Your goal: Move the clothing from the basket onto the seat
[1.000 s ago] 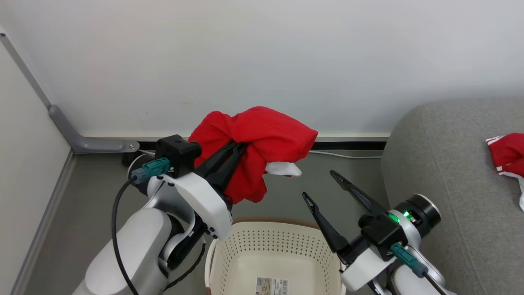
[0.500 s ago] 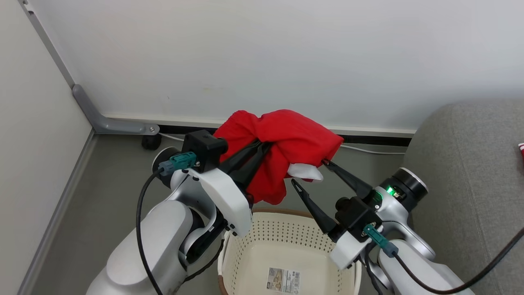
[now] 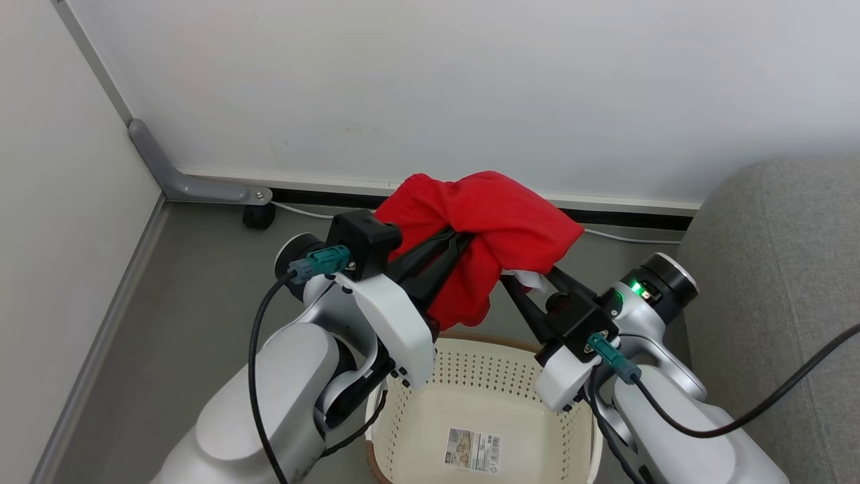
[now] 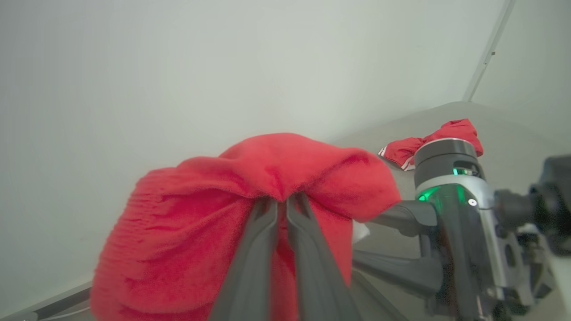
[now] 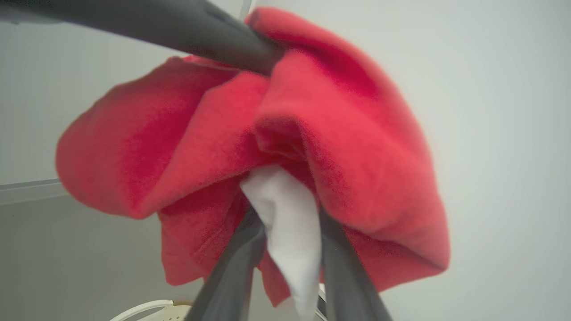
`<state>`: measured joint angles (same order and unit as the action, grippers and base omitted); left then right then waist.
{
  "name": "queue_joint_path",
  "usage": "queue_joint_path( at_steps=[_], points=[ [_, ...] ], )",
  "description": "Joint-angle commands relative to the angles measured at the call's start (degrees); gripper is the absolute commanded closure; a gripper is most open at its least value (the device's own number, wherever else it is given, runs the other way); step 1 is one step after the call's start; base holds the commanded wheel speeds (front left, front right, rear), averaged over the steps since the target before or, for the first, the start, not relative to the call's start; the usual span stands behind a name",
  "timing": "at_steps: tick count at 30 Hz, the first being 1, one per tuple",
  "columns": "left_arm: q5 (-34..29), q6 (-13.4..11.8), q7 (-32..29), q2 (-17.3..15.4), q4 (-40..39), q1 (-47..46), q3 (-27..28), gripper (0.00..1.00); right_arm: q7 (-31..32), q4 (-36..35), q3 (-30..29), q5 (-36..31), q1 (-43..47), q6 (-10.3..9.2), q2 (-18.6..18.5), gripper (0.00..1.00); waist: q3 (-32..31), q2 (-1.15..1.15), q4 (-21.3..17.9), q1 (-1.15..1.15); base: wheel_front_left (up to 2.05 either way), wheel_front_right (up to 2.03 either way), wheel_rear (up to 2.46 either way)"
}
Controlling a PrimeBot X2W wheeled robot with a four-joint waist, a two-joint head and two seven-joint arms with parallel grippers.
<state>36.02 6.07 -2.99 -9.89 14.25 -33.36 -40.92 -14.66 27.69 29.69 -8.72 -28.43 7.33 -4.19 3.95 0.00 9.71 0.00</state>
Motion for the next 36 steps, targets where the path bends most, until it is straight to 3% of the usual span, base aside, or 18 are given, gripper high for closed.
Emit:
queue_joint_path(
  at_steps=[1, 3, 4, 15, 16, 17, 19, 20, 36],
  points=[
    [0.79, 0.46, 0.42, -0.81, -1.19, -3.32, 1.95, 1.0, -0.34, -0.83, 0.37, -0.38, -1.63, 0.16, 0.93, 0.62, -0.06, 0.0, 0.03, 0.0, 0.0, 0.0, 0.0],
    [0.85, 0.48, 0.48, -0.76, -1.14, -3.33, 1.76, 1.0, -0.34, -0.28, 0.22, -0.08, -1.8, 0.16, 1.06, 0.75, -0.17, 0.0, 0.07, 0.0, 0.0, 0.0, 0.0],
    [0.86, 0.48, 0.51, -0.76, -1.15, -3.35, 1.69, 1.0, -0.34, -0.2, 0.1, 0.05, -1.87, 0.16, 1.11, 1.0, -0.21, 0.0, 0.08, 0.0, 0.0, 0.0, 0.0],
    [1.32, 0.08, 2.51, -2.05, -1.08, -1.55, 1.93, 1.0, -0.34, -4.6, -2.67, 4.45, 3.09, 0.16, 1.3, 1.0, -2.9, 0.0, -0.58, 0.0, 0.0, 0.0, 0.0],
    [1.53, 0.16, 2.8, -2.19, -1.21, -1.24, 1.9, 0.82, -0.34, -5.06, -2.94, 4.9, 3.76, 0.16, 1.3, 1.0, -3.21, 0.0, -0.73, 0.0, 0.0, 0.0, 0.0],
    [1.66, 0.3, 2.99, -2.49, -1.42, -0.95, 1.62, 0.74, -0.34, -5.64, -3.29, 5.35, 4.46, 0.16, 1.3, 1.0, -3.54, 0.0, -0.88, 0.0, 0.0, 0.0, 0.0],
    [2.23, 0.53, 3.7, -3.06, -1.87, -0.16, 1.45, 0.44, -0.34, -6.87, -3.78, 5.67, 5.82, 0.16, 1.3, 1.0, -4.16, 0.0, -1.25, 0.0, 0.0, 0.0, 0.0],
    [2.43, 0.59, 4.45, -3.38, -2.16, 0.27, 1.66, 0.01, -0.34, -7.39, -3.98, 5.9, 6.53, 0.16, 1.3, 1.0, -4.47, 0.0, -1.53, 0.0, 0.0, 0.0, 0.0],
    [1.93, 0.43, 9.73, -8.25, -5.69, 8.2, 0.44, 0.0, -0.34, -12.25, -9.84, 9.25, 12.15, 0.16, 1.31, 1.0, -6.49, 0.0, -6.02, 0.0, 0.0, 0.0, 0.0]
  ],
)
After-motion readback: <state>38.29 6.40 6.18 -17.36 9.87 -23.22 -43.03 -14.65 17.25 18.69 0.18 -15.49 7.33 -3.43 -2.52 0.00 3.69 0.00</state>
